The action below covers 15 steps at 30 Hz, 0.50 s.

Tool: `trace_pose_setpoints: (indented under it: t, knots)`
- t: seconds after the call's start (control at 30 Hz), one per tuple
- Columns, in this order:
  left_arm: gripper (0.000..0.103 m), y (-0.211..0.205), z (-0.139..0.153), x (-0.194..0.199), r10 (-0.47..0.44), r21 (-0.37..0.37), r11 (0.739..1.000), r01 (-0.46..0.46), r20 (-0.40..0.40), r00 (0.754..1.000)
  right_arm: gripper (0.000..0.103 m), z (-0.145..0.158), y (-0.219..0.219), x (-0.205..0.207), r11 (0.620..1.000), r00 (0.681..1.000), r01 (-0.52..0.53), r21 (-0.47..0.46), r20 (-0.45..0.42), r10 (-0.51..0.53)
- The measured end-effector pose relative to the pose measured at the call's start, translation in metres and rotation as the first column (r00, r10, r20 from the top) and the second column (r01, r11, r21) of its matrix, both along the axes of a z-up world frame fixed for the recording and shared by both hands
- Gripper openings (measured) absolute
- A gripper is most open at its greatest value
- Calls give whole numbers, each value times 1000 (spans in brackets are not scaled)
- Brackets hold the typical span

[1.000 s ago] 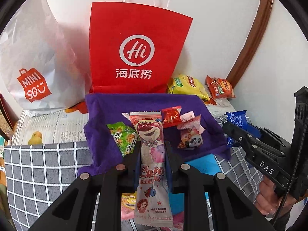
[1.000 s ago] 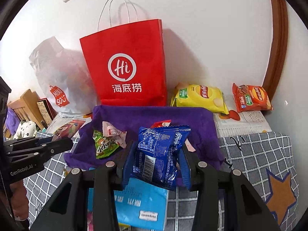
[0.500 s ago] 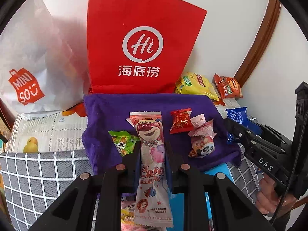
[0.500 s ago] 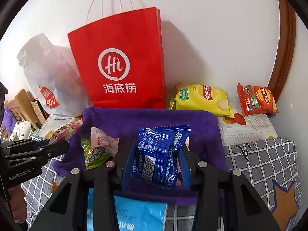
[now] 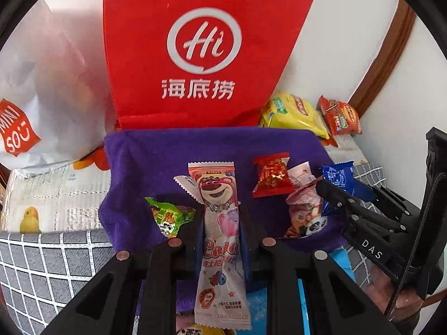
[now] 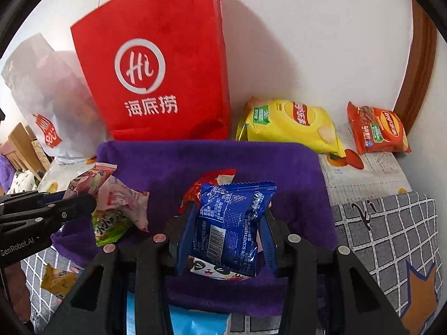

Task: Organize snacks
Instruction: 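Lower both held snacks onto the purple towel and open both tools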

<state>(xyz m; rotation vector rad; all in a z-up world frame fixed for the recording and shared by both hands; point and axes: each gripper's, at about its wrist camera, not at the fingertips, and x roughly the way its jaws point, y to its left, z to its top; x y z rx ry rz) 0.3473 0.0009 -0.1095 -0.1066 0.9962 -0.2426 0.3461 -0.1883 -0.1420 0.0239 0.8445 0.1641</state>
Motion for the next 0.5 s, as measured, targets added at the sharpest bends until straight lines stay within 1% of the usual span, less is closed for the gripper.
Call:
trace_pose_setpoints:
  t: [0.13,0.37,0.47,0.5]
  knots:
    - [21,0,-7,5,4,-5,1000,-4,-12,1000,43,-9,2,6,1000,1000,-6,-7,-14,6]
    - [23,-2,-14,10,5,-4,1000,-6,-30,1000,43,-10,7,9,999,1000,-19,-34,-18,18]
    - [23,-1,-17,12,8,-28,1000,-9,-49,999,47,-10,8,9,999,999,-26,-32,-23,25]
    - [23,-1,-18,12,10,-30,999,-11,-49,999,51,-10,8,10,999,999,-31,-30,-29,30]
